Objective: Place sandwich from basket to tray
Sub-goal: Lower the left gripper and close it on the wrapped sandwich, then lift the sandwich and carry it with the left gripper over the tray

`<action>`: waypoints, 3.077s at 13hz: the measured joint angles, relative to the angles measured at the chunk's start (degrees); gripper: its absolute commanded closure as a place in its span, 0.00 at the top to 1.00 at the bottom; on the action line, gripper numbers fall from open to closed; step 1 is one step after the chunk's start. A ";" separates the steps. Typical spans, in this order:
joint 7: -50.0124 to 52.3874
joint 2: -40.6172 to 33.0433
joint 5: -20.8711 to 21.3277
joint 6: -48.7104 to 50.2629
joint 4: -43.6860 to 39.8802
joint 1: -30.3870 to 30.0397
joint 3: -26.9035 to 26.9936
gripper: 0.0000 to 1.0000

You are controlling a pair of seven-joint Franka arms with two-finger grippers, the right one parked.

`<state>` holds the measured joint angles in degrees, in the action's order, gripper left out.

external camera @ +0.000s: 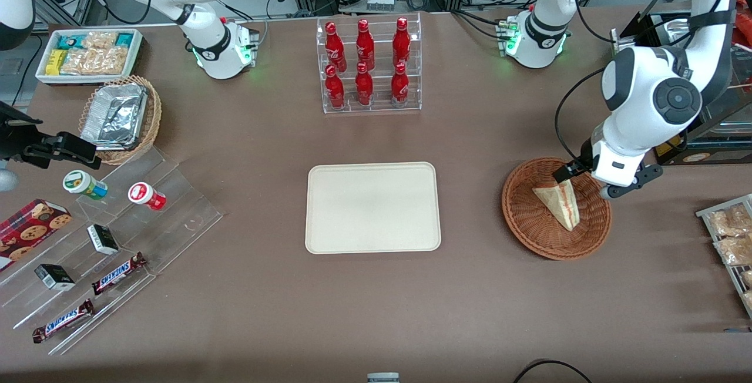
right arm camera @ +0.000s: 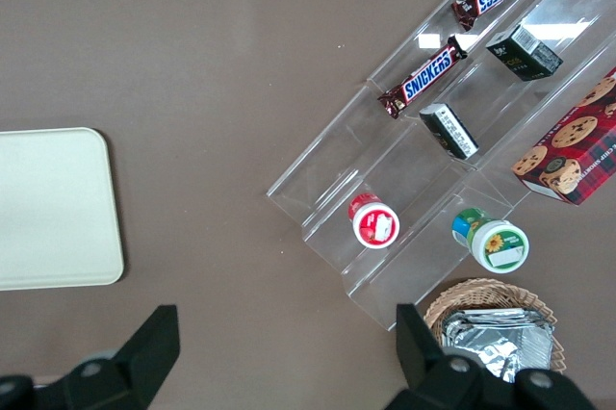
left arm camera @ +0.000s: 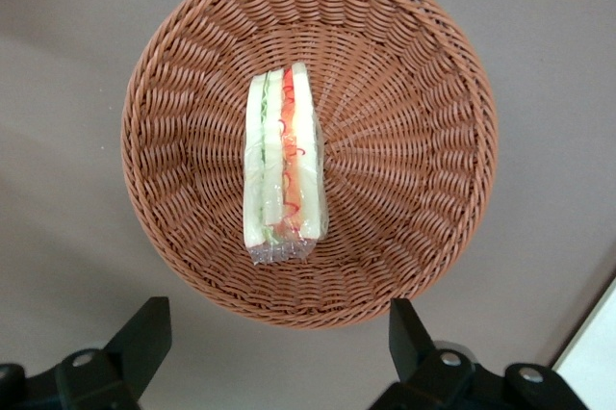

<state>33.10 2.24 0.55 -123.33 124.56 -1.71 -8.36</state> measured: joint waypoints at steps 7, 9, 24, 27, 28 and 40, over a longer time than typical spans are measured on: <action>3.65 3.52 0.00 -6.00 1.63 -0.02 0.00 1.00; 3.80 4.88 0.00 -6.91 1.67 -0.02 0.01 1.00; 3.80 12.20 0.33 -14.34 1.74 -0.31 0.71 0.70; 3.81 12.89 0.33 -14.68 1.74 -0.36 0.88 0.10; 3.81 12.97 0.33 -14.68 1.76 -0.36 0.90 0.00; 3.69 9.29 3.12 -8.40 0.94 -0.17 0.48 0.00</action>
<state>36.78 11.53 3.67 -131.73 125.51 -1.87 -7.87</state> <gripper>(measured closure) 0.846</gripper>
